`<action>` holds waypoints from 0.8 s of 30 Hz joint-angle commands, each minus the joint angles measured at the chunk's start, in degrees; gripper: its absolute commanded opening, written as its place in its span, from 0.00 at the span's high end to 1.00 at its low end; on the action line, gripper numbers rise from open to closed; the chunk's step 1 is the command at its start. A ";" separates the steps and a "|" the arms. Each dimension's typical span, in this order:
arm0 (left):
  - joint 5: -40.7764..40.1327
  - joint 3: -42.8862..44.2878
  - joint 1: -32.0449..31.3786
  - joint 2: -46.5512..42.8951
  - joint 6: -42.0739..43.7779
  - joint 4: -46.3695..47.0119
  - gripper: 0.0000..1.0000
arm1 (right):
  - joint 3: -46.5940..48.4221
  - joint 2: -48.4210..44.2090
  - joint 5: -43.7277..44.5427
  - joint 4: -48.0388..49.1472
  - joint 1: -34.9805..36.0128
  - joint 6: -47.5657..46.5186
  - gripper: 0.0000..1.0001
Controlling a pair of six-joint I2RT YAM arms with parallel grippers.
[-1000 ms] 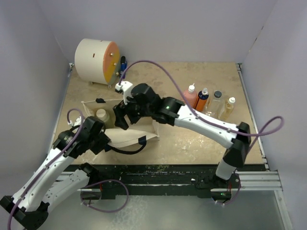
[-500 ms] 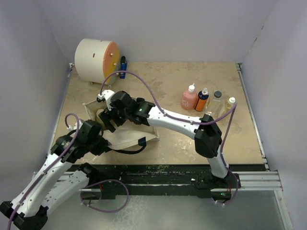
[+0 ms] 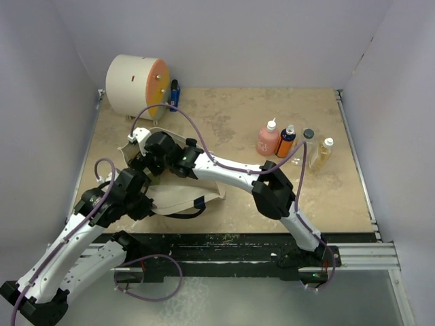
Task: Take the personal care products out of the canvas bag
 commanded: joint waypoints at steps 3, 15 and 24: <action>3.12 3.22 -0.01 2.95 3.36 -1.47 0.89 | 3.79 4.23 1.98 3.04 0.14 -0.85 0.02; 3.11 3.95 0.02 4.06 3.49 -0.32 0.92 | 3.39 8.84 2.93 4.58 0.14 -2.25 0.06; 2.59 4.98 0.00 4.04 3.20 -0.33 0.92 | 0.76 8.98 2.47 3.22 0.23 -2.58 0.19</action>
